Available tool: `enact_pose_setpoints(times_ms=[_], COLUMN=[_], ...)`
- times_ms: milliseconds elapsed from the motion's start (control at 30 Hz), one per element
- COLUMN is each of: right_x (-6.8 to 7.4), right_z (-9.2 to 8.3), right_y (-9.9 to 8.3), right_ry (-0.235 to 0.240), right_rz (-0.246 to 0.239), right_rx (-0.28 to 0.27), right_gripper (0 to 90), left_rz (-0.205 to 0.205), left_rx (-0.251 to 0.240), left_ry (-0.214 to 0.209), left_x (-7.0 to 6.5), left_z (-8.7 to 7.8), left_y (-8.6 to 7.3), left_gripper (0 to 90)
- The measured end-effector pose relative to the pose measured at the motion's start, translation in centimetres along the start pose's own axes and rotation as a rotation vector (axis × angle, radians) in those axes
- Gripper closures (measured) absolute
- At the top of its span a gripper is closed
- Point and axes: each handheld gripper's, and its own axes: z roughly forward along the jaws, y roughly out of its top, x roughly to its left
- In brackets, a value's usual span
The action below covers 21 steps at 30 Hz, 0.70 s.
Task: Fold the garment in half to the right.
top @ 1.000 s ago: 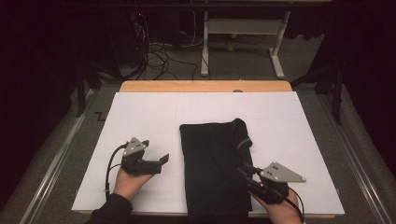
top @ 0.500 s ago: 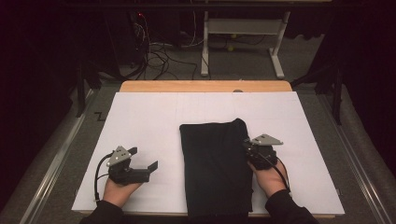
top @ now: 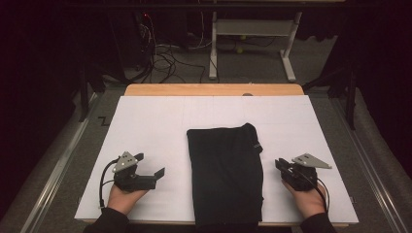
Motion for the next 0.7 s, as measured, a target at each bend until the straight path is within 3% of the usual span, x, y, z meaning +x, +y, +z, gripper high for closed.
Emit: enact_pose_setpoints(times_ms=[100,133,167,200,367,467,533,700], right_x=[-0.7,-0.9,-1.1,-1.1,-1.2,-0.9,-0.7,-0.3], right_z=[-1.4,-1.8,-2.8,-2.8,-4.2,-4.6,-4.6,-4.3], right_y=[-0.9,-1.1,-1.4,-1.4,-1.8,-1.8,-1.7,-1.7], right_ry=[0.027,0.034,0.044,0.044,0.086,0.123,0.130,0.086], right_rz=[0.022,0.018,0.017,0.017,0.011,0.002,0.004,-0.001], right_rx=[-0.045,-0.070,-0.122,-0.122,-0.222,-0.251,-0.259,-0.241], right_gripper=[66.3,61.2,49.9,49.9,21.2,11.7,0.0,0.0], left_rz=[0.001,0.000,-0.005,-0.007,-0.001,0.008,0.015,0.023], left_rx=[-0.011,-0.014,-0.019,-0.023,-0.045,-0.042,-0.047,-0.046], left_ry=[-0.001,-0.001,-0.003,-0.003,-0.008,-0.014,-0.014,-0.016], left_x=[0.0,0.0,0.0,0.0,-0.2,-0.3,-0.4,-0.7], left_z=[-0.4,-0.5,-0.5,-0.6,-0.8,-0.8,-0.8,-0.6], left_y=[-0.1,-0.1,-0.2,-0.2,0.0,0.2,0.3,0.4], left_gripper=[0.0,0.0,0.0,0.0,0.0,0.0,0.0,0.0])
